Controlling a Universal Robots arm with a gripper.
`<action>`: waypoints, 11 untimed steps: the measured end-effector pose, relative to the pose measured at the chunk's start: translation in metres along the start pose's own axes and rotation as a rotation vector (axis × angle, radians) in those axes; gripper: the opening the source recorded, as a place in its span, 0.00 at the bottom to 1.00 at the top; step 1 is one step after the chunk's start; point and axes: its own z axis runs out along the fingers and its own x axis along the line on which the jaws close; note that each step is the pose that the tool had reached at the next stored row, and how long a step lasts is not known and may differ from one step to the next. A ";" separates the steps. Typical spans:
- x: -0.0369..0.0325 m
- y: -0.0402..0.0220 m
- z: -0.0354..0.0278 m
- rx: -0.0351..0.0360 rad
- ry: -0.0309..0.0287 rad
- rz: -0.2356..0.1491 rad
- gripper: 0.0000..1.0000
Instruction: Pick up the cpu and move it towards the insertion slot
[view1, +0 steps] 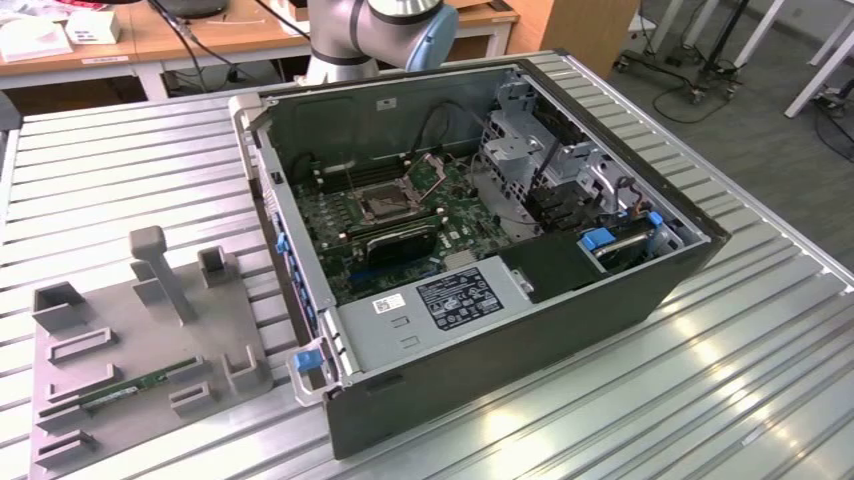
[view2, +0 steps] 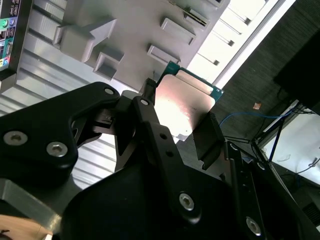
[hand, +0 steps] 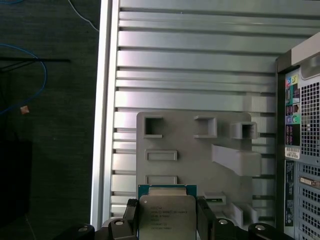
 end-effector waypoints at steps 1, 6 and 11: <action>0.0000 0.0000 -0.0009 0.0000 0.0000 0.000 0.55; 0.0000 0.0002 -0.0053 0.0000 0.0001 0.000 0.55; 0.0000 0.0004 -0.0100 -0.0001 0.0001 0.000 0.55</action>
